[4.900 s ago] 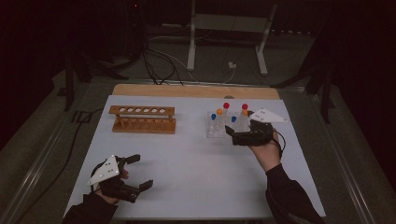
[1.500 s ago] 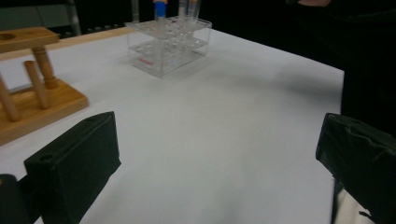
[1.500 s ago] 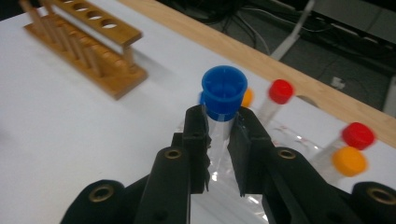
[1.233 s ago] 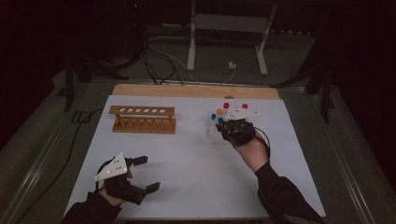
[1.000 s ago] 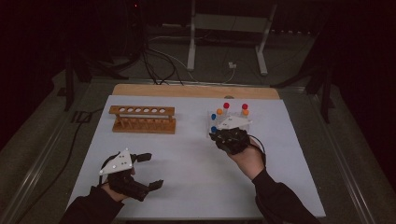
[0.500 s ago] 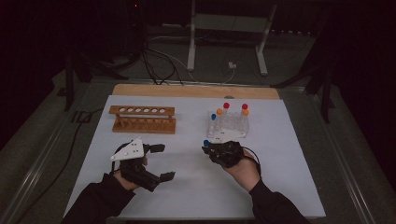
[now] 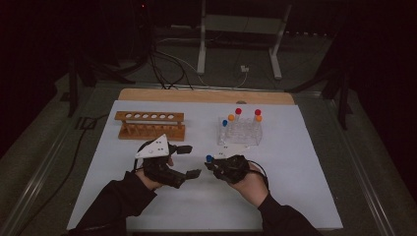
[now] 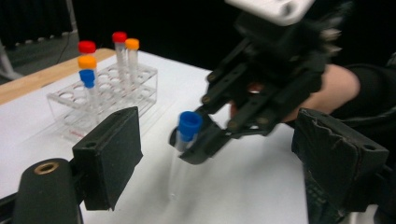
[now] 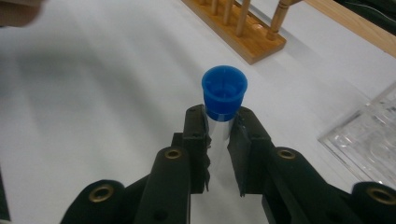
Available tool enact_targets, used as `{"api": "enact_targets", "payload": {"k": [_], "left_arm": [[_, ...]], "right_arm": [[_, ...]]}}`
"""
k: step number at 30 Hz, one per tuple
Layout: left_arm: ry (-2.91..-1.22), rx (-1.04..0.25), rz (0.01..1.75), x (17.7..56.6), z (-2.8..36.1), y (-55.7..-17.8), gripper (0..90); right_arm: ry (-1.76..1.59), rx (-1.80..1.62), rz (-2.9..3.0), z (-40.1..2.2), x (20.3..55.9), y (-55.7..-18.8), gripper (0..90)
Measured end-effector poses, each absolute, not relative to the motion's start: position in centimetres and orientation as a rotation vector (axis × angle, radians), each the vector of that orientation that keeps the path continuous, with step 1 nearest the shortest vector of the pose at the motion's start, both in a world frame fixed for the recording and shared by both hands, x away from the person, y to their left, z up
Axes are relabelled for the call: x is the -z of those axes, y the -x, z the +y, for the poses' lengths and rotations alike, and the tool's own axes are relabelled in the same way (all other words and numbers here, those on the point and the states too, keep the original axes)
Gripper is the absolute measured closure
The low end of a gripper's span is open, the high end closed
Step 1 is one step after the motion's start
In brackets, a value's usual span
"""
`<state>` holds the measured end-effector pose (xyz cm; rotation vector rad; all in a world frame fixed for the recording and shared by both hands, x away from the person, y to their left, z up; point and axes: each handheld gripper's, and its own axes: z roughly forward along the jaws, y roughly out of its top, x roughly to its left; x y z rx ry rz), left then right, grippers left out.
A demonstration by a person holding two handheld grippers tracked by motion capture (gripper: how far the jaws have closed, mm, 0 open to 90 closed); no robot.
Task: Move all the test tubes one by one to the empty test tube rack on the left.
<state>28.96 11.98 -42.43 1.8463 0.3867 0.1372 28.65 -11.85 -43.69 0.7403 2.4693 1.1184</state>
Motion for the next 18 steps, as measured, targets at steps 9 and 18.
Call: {"api": "enact_targets", "payload": {"k": [9, 18], "left_arm": [[-1.858, -0.172, 0.387, 42.6, 10.5, -30.2, 39.6], [-1.896, -0.194, 0.363, 43.0, 9.2, -30.7, 59.9]], "right_arm": [[-0.733, -1.145, 2.475, -11.7, 43.4, -28.5, 77.0], [-0.734, -1.154, 2.469, -11.9, 43.0, -28.5, 77.0]]}}
